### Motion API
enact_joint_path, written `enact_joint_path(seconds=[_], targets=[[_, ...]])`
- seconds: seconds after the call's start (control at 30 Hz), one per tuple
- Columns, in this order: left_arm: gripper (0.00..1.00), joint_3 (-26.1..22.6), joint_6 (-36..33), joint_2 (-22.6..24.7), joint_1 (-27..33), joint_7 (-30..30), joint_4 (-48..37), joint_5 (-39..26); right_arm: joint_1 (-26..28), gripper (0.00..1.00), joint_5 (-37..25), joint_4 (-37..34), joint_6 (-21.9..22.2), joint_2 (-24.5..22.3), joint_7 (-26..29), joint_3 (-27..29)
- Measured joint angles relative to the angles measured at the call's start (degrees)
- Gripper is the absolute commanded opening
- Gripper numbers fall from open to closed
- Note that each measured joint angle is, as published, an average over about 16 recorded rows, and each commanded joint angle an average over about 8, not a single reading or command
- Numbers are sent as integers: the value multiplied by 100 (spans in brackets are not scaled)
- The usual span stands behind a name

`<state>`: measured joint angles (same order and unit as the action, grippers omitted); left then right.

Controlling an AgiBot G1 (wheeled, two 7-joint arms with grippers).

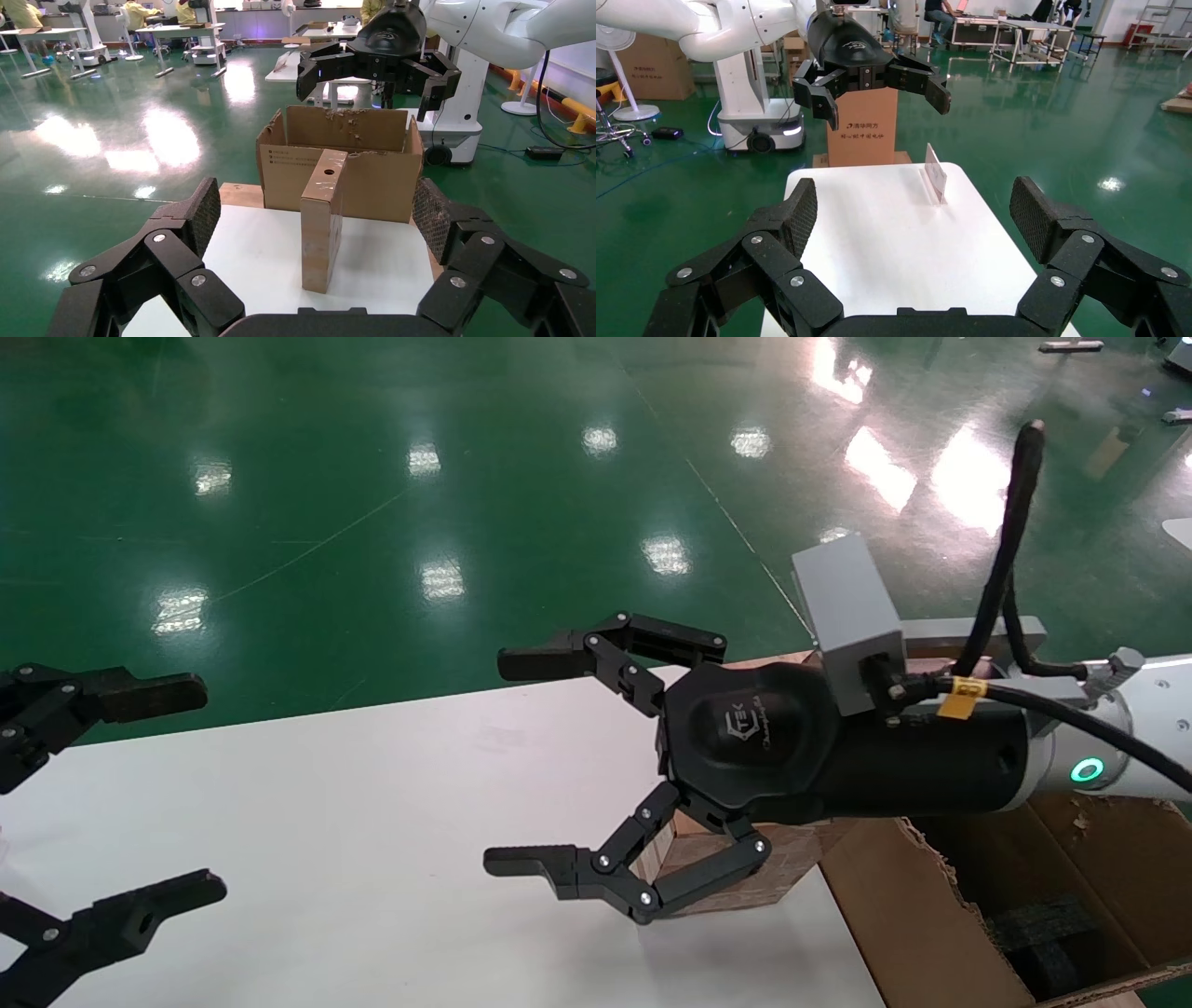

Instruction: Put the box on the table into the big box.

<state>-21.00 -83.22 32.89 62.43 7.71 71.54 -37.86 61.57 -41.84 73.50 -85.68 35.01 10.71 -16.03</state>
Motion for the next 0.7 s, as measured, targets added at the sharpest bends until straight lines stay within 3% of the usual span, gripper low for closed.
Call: enact_joint_path(seconds=[0.7], targets=[[100,0,0,0,0,0,0,0,34,100,-134,-67,-35,-43,-82,-25]])
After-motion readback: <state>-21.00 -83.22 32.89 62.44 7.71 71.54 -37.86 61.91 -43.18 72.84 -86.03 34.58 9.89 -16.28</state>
